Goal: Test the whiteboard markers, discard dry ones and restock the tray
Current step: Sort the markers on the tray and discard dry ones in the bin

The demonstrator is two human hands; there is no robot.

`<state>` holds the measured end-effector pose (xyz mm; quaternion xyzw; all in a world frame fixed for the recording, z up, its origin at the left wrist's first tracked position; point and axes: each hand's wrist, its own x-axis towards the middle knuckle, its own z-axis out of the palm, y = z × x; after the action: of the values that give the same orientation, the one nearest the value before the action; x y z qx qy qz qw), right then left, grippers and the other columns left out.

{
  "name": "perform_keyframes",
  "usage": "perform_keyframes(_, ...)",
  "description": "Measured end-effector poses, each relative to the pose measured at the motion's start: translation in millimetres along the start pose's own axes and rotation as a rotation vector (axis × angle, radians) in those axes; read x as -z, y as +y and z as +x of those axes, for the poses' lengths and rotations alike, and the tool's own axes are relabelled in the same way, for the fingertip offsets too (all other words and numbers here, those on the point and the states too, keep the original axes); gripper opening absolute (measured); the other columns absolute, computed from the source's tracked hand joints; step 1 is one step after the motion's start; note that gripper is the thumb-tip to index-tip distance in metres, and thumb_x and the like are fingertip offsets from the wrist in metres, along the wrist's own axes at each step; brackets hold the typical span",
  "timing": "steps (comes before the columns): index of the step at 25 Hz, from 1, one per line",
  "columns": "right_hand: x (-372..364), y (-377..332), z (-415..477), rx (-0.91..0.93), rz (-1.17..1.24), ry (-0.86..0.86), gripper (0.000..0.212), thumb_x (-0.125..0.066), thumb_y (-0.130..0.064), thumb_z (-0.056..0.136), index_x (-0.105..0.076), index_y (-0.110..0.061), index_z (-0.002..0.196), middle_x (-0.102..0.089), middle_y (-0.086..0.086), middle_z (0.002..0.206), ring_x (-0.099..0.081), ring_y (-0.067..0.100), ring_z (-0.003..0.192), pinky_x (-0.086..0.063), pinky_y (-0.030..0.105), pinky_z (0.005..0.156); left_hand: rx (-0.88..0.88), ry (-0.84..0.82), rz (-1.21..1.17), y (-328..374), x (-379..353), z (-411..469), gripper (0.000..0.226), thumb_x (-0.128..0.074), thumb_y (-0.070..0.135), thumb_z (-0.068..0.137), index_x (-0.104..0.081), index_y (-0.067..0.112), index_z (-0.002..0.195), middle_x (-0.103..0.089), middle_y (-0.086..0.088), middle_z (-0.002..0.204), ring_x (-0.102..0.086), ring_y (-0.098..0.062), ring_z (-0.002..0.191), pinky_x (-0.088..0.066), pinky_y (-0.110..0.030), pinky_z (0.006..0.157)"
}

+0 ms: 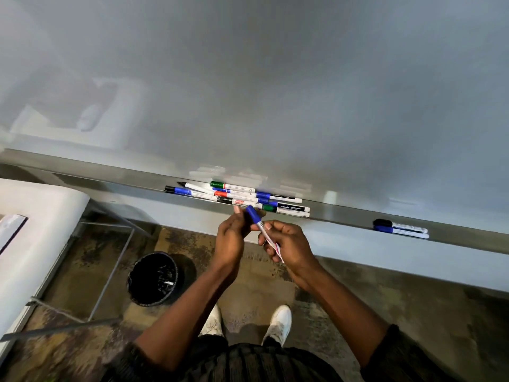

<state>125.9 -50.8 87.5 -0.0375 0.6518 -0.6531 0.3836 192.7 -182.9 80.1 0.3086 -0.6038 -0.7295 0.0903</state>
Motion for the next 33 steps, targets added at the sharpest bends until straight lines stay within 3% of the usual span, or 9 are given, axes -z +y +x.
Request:
perform_keyframes(3,-43.1,0.7,-2.9,-0.052,0.058,-0.055,0.030,-0.050,-0.017,0.109,-0.077,-0.006,0.113,-0.063,0.005,0.072,-0.043,0.011,0.048,-0.030,0.020,0.042,0.006,0.005,-0.129,20.8,33.0,-3.2,0.053,-0.032,0.029,0.119,-0.074,-0.003,0.123,-0.080,-0.017,0.120,-0.074,-0.029,0.123,-0.048,-0.055,0.117)
perform_keyframes(7,-87.5,-1.0,-3.0,-0.098,0.189,-0.097,0.029,-0.051,-0.019,0.109,-0.075,-0.003,0.107,-0.059,0.008,0.071,-0.042,0.010,0.047,-0.027,0.020,0.040,-0.001,-0.021,-0.223,36.5,67.7,-12.6,0.060,-0.034,0.038,0.117,-0.069,-0.009,0.125,-0.079,-0.020,0.121,-0.074,-0.031,0.122,-0.053,-0.048,0.111)
perform_keyframes(13,-135.1,-3.6,1.5,-0.109,0.143,-0.091,0.035,-0.059,-0.029,0.106,-0.076,0.001,0.103,-0.056,0.007,0.068,-0.040,0.012,0.049,-0.027,0.020,0.040,0.073,-0.088,-0.311,46.2,115.3,-13.7,0.047,-0.046,0.042,0.113,-0.067,0.000,0.111,-0.078,-0.022,0.123,-0.076,-0.032,0.107,-0.057,-0.043,0.095)
perform_keyframes(15,-150.5,-2.7,1.5,-0.092,0.098,-0.077,0.034,-0.062,-0.031,0.104,-0.079,-0.003,0.100,-0.053,0.006,0.068,-0.039,0.011,0.050,-0.028,0.020,0.042,0.107,-0.069,-0.346,46.3,133.4,-7.2,0.042,-0.048,0.042,0.112,-0.067,0.004,0.106,-0.078,-0.023,0.122,-0.076,-0.031,0.101,-0.056,-0.046,0.097)
perform_keyframes(19,-175.1,-3.7,1.5,-0.091,0.058,0.010,0.033,-0.064,-0.034,0.103,-0.081,-0.007,0.096,-0.053,0.004,0.068,-0.039,0.009,0.051,-0.031,0.019,0.045,0.234,-0.017,-0.385,43.9,147.1,-0.8,0.035,-0.053,0.040,0.111,-0.065,0.008,0.102,-0.079,-0.023,0.118,-0.073,-0.034,0.110,-0.053,-0.051,0.105)
perform_keyframes(23,-193.4,3.5,-12.3,-0.001,-0.210,0.113,0.030,-0.063,-0.034,0.104,-0.083,-0.014,0.094,-0.057,-0.007,0.062,-0.045,0.007,0.056,-0.035,0.021,0.053,0.264,0.159,-0.628,46.8,183.9,30.5,0.031,-0.050,0.036,0.112,-0.056,0.012,0.093,-0.082,-0.019,0.105,-0.082,-0.028,0.095,-0.059,-0.042,0.095)
perform_keyframes(25,-188.7,7.5,-25.6,0.038,-0.150,0.136,0.028,-0.062,-0.032,0.105,-0.083,-0.016,0.096,-0.056,-0.007,0.063,-0.044,0.006,0.055,-0.034,0.020,0.051,0.231,0.236,-0.699,58.1,231.8,57.6,0.034,-0.045,0.037,0.114,-0.056,0.014,0.092,-0.080,-0.019,0.116,-0.081,-0.027,0.101,-0.056,-0.039,0.105)
perform_keyframes(28,-168.6,-7.0,-21.9,0.040,-0.021,0.182,0.029,-0.060,-0.028,0.106,-0.082,-0.010,0.100,-0.052,0.002,0.067,-0.040,0.008,0.052,-0.032,0.019,0.046,0.217,0.171,-0.658,70.8,266.5,73.1,0.033,-0.043,0.039,0.115,-0.060,0.015,0.100,-0.077,-0.018,0.128,-0.075,-0.029,0.121,-0.051,-0.042,0.114)
perform_keyframes(33,-176.7,-30.7,-10.5,0.111,-0.075,0.120,0.029,-0.056,-0.027,0.108,-0.081,-0.013,0.110,-0.057,0.004,0.069,-0.043,0.008,0.053,-0.034,0.019,0.046,0.189,0.054,-0.578,75.0,221.4,61.5,0.036,-0.046,0.045,0.113,-0.061,0.015,0.102,-0.077,-0.018,0.127,-0.076,-0.029,0.119,-0.052,-0.042,0.112)
